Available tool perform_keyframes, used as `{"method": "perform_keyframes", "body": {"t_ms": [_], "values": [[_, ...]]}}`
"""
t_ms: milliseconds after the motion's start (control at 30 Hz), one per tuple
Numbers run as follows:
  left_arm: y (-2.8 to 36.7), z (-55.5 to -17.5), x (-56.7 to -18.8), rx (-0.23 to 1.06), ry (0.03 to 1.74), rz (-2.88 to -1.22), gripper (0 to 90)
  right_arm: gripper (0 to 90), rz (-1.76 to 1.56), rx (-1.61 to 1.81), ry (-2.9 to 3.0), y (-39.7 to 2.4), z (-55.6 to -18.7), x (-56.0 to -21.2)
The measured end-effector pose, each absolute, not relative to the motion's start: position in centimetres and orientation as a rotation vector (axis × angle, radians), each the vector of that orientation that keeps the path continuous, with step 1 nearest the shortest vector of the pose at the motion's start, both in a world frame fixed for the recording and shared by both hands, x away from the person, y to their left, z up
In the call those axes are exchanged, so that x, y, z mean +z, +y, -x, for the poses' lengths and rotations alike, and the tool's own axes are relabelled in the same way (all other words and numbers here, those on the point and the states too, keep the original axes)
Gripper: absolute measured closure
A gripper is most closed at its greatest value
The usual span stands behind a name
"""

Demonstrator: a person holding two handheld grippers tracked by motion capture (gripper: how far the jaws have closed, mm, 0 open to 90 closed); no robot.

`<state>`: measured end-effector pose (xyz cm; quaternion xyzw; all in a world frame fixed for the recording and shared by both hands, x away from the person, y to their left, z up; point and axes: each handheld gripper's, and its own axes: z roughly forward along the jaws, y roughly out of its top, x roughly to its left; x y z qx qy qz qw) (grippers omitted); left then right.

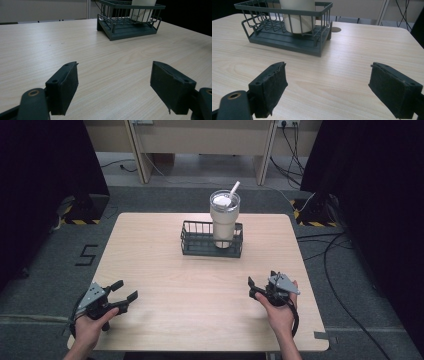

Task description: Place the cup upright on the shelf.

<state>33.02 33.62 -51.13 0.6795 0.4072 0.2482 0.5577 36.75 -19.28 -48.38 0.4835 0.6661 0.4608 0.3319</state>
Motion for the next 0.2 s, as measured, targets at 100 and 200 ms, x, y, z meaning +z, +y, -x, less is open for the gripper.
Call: {"method": "perform_keyframes", "body": {"t_ms": [100, 200], "values": [[33.60, -33.01, -51.11, 0.587, 0.959, -1.604, 21.9, 14.6, -1.260, 1.206, 1.735, -19.34, -36.55, -48.37], [33.62, -33.06, -51.10, 0.587, 0.960, -1.602, 21.9, 14.5, -1.255, 1.211, 1.734, -19.31, -36.46, -48.34]]}}
